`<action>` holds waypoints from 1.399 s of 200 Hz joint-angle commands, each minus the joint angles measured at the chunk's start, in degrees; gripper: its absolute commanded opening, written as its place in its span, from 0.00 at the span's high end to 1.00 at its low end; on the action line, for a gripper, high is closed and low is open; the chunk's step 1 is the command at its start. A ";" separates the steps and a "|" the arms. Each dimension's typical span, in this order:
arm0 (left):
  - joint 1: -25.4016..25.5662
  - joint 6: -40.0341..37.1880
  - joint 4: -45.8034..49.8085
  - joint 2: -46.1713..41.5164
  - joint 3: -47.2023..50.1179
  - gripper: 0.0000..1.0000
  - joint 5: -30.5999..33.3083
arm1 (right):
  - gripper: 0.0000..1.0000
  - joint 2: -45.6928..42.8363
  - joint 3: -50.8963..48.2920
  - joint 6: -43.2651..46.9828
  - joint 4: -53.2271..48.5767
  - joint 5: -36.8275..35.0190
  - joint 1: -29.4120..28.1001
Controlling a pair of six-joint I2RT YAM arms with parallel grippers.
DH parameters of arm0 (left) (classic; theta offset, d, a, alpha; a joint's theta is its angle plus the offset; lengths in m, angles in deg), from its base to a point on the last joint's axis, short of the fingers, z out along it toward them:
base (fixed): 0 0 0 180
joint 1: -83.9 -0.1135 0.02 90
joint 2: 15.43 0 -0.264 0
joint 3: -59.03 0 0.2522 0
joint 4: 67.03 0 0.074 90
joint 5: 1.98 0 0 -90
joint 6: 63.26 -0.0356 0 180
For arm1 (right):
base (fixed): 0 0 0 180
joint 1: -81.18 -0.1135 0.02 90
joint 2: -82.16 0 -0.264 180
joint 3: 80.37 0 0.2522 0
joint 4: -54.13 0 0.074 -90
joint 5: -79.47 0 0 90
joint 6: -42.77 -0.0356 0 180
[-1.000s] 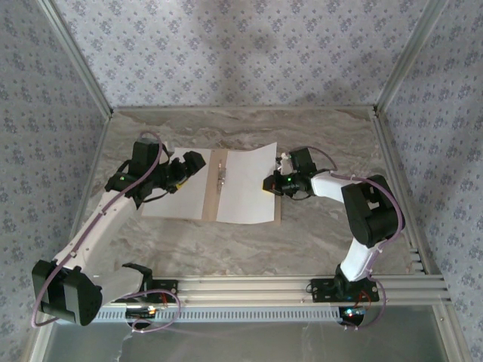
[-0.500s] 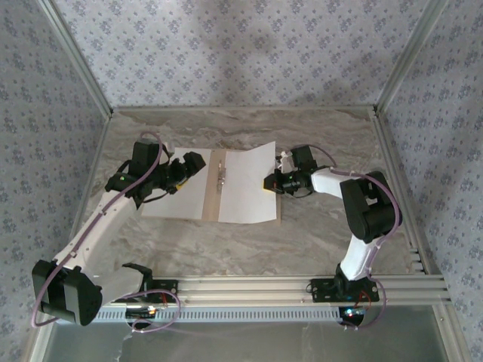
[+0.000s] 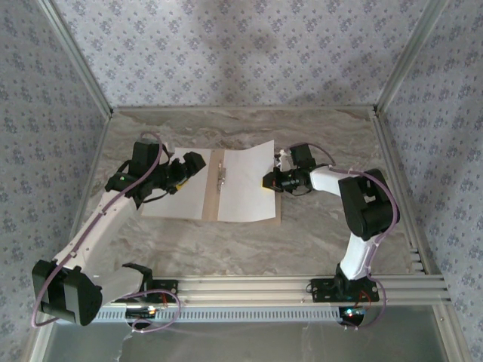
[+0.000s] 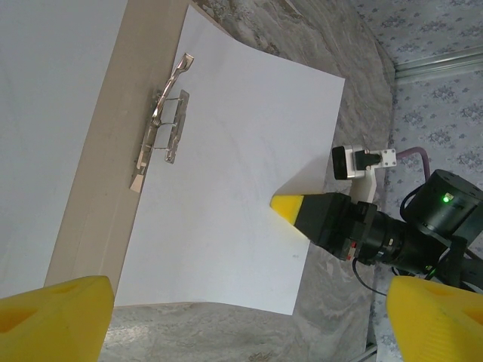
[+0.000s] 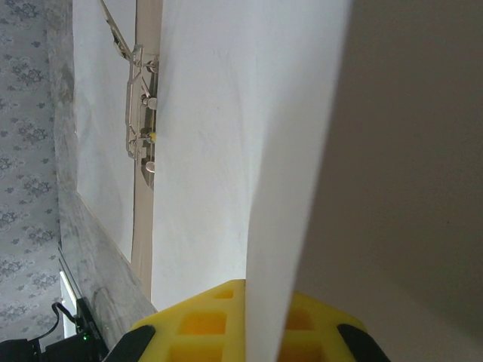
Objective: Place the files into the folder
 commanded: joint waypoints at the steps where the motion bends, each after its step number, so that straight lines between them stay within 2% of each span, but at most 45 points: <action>1: -0.49 -0.79 0.64 -0.06 -0.73 0.07 -1.17 | 1.00 1.20 1.74 1.28 -0.73 1.15 0.15; 133: -0.49 -0.61 0.39 0.79 -1.19 0.07 -1.32 | 1.00 2.45 3.44 1.94 -2.65 0.62 0.37; 169: -0.40 -0.37 0.17 0.97 -0.84 0.07 -1.32 | 0.73 2.35 3.99 2.50 -4.31 -0.05 0.32; 181: -0.40 -0.31 0.04 1.01 -0.68 0.07 -1.32 | 0.67 2.30 4.49 3.15 -5.62 -0.76 0.32; 280: -0.40 -0.54 0.11 1.71 -0.35 0.07 -1.56 | 0.54 1.49 7.01 5.21 -12.41 -3.10 0.42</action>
